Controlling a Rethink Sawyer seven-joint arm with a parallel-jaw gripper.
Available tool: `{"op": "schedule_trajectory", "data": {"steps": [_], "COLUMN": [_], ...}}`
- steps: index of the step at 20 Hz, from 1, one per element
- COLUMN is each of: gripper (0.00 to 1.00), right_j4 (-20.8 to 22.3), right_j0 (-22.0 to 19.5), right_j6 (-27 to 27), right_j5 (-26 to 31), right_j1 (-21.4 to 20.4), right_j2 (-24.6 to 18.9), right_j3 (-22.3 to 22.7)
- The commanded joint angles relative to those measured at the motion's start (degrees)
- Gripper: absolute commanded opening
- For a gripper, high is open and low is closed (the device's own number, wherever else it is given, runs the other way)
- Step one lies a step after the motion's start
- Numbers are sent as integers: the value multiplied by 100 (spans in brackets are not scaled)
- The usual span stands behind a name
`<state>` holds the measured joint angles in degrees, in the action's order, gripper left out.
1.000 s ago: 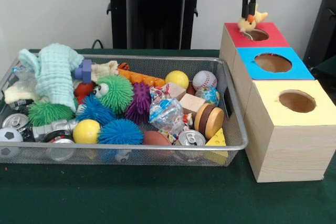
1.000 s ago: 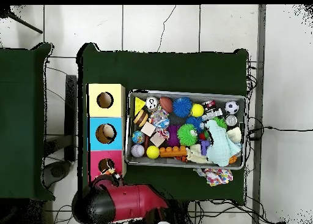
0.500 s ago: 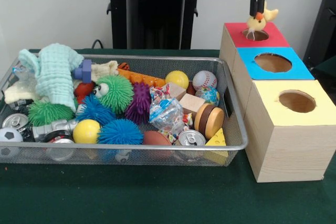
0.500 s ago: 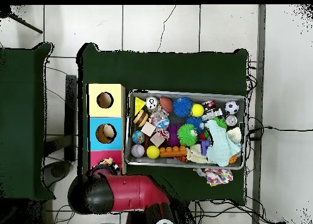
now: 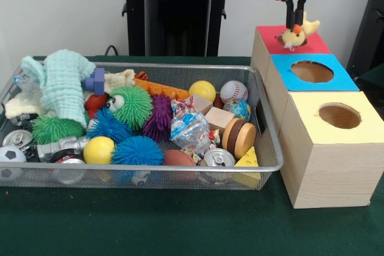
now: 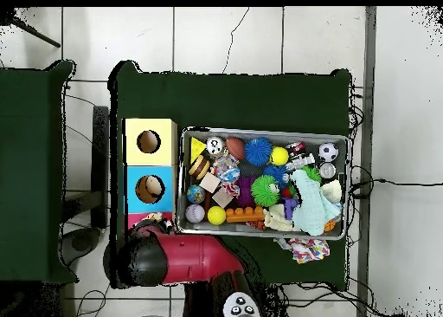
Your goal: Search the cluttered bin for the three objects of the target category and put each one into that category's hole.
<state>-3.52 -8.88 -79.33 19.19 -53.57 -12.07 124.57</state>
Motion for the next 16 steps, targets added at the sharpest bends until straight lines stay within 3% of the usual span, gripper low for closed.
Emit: {"op": "schedule_trajectory", "data": {"steps": [1, 8, 16], "gripper": [0, 0, 0], "right_j4": [299, 369, 67], "right_j0": [-418, -515, 11], "right_j6": [-540, -613, -1192], "right_j5": [-469, -516, -643], "right_j1": [604, 508, 132], "right_j2": [-255, -286, -294], "right_j3": [-378, -132, 382]}}
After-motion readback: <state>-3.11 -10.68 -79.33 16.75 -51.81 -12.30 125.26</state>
